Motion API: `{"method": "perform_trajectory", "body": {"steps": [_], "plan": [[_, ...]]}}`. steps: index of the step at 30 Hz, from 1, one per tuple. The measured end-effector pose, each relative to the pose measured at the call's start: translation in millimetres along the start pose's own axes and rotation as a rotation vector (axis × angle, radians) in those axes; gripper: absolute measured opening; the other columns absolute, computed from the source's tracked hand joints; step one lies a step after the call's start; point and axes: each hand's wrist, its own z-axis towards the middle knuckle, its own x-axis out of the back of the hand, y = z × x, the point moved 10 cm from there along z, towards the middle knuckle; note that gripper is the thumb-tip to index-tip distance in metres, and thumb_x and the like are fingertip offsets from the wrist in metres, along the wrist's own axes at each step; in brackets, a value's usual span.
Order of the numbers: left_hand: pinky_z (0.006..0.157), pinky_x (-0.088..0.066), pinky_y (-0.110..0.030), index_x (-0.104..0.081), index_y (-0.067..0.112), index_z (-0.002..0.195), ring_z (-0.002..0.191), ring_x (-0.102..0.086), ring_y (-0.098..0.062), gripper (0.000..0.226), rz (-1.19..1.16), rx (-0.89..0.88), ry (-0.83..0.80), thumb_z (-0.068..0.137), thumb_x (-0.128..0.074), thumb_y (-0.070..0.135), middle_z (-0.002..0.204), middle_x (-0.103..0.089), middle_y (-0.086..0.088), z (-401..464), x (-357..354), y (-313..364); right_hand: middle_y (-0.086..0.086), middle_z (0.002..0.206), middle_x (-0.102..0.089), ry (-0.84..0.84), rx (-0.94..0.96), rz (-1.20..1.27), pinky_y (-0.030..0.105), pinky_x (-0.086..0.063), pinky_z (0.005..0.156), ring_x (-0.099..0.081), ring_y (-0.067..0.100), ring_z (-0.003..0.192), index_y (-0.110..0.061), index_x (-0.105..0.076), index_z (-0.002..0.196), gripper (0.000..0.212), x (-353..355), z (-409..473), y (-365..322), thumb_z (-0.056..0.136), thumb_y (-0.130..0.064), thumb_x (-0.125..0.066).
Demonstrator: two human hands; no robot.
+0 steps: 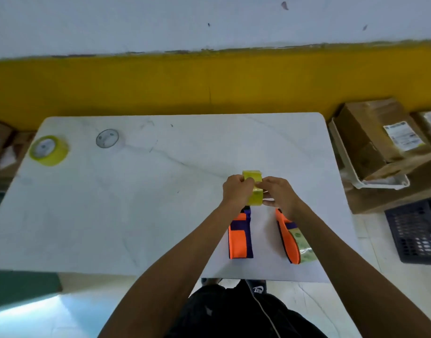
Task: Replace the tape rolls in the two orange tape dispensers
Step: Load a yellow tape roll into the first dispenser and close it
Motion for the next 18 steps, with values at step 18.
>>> {"method": "perform_trajectory", "body": {"steps": [18], "plan": [[0.083,-0.05,-0.036,-0.049,0.005,0.131,0.092,-0.06,-0.024,0.043,0.06,0.1,0.316,0.09,-0.044,0.014,0.117,-0.063,-0.012,-78.7,30.9,-84.0,0.012,0.082,-0.06,-0.187,-0.102,-0.034,0.037,-0.046,0.076,-0.06,0.029,0.076,-0.015,-0.057,0.07,0.018,9.8,-33.4,60.2,0.086,-0.009,-0.064]]}}
